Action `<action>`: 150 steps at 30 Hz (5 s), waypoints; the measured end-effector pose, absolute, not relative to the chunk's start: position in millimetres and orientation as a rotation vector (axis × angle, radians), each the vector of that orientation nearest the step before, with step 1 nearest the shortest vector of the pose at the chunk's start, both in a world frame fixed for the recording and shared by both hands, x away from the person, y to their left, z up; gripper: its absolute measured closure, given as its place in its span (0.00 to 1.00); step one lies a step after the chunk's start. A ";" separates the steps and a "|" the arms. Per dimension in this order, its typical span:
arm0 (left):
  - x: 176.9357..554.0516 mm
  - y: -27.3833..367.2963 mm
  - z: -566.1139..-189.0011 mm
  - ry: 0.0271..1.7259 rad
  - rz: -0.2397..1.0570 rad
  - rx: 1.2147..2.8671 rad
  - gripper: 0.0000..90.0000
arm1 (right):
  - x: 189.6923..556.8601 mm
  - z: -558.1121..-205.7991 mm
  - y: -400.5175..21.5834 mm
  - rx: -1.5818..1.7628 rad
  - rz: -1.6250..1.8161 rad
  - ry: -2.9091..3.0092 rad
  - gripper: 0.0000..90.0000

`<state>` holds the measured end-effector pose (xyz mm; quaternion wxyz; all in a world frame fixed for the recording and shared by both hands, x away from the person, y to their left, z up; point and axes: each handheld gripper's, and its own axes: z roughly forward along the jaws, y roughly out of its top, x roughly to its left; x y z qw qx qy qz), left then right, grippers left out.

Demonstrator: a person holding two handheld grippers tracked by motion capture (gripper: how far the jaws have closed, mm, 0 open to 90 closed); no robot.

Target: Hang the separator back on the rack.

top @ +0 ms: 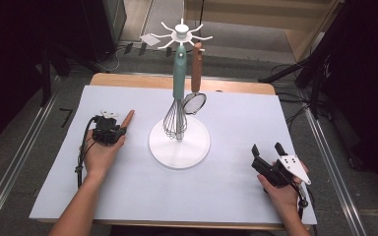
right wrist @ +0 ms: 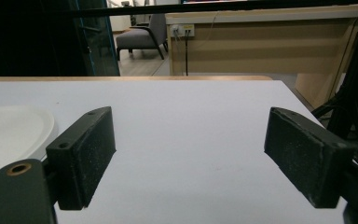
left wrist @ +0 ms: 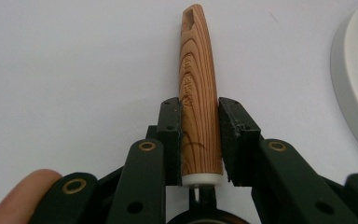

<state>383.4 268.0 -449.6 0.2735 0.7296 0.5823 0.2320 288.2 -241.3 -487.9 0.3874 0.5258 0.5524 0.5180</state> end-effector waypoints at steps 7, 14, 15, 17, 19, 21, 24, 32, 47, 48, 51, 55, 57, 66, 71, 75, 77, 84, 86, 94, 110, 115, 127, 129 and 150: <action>384.9 270.7 -450.1 1.573 0.558 1.966 0.80 | 288.1 -487.9 -241.3 1.338 1.318 1.405 0.19; 386.0 268.7 -453.9 1.586 0.527 1.974 0.77 | 288.3 -487.9 -241.4 1.341 1.318 1.404 0.19; 386.5 269.3 -453.6 1.595 0.514 1.963 0.77 | 288.4 -487.9 -241.4 1.341 1.318 1.404 0.19; 387.8 271.0 -453.5 1.612 0.459 1.919 0.70 | 288.4 -487.9 -241.4 1.341 1.318 1.404 0.19; 389.1 271.1 -452.8 1.620 0.417 1.903 0.63 | 288.3 -487.9 -241.4 1.341 1.317 1.404 0.19; 389.7 270.1 -452.1 1.622 0.408 1.909 0.58 | 288.2 -487.9 -241.3 1.340 1.316 1.403 0.19; 389.9 270.8 -452.1 1.632 0.417 1.892 0.59 | 288.1 -487.9 -241.1 1.339 1.317 1.404 0.19; 394.7 273.7 -447.5 1.616 0.480 1.895 0.66 | 288.5 -487.9 -241.7 1.339 1.319 1.404 0.19; 405.8 267.6 -447.3 1.618 0.368 1.994 0.73 | 288.2 -487.9 -241.5 1.339 1.322 1.405 0.19; 405.9 265.4 -447.0 1.615 0.384 2.016 0.73 | 288.2 -487.9 -241.5 1.338 1.322 1.405 0.19; 404.3 258.7 -448.0 1.595 0.456 2.071 0.74 | 288.2 -487.9 -241.4 1.338 1.320 1.405 0.19; 403.0 255.4 -448.3 1.582 0.493 2.099 0.76 | 288.1 -487.9 -241.4 1.339 1.318 1.405 0.19; 402.6 253.9 -448.5 1.575 0.505 2.104 0.77 | 288.2 -487.9 -241.5 1.339 1.318 1.405 0.19; 401.3 258.9 -449.1 1.580 0.479 2.059 0.79 | 288.3 -487.9 -241.7 1.339 1.321 1.404 0.19; 398.4 260.4 -443.4 1.555 0.435 2.026 0.80 | 288.3 -487.9 -241.9 1.341 1.321 1.403 0.19; 395.0 261.7 -441.1 1.526 0.431 2.013 0.81 | 288.3 -487.9 -241.9 1.340 1.321 1.404 0.19; 392.5 262.5 -440.7 1.516 0.436 2.001 0.81 | 288.3 -487.9 -241.8 1.340 1.321 1.403 0.19; 384.0 269.2 -438.7 1.466 0.418 1.967 0.81 | 288.4 -487.9 -241.8 1.342 1.320 1.402 0.19; 380.8 270.7 -438.5 1.454 0.414 1.954 0.81 | 288.4 -487.9 -241.8 1.342 1.320 1.402 0.19; 370.7 278.3 -437.8 1.398 0.370 1.875 0.81 | 288.4 -487.9 -241.8 1.343 1.320 1.402 0.19; 355.8 281.2 -421.6 1.227 0.360 1.726 0.81 | 288.5 -487.9 -241.9 1.344 1.318 1.402 0.19; 349.1 279.1 -410.1 1.160 0.377 1.674 0.81 | 288.3 -487.9 -241.8 1.341 1.319 1.403 0.19; 335.9 273.7 -389.0 1.063 0.415 1.619 0.81 | 288.4 -487.9 -241.8 1.341 1.319 1.403 0.19; 333.7 273.0 -384.8 1.047 0.418 1.615 0.81 | 288.4 -487.9 -241.8 1.340 1.319 1.403 0.19; 314.2 264.6 -354.5 0.926 0.437 1.531 0.81 | 288.2 -487.9 -241.5 1.337 1.319 1.403 0.19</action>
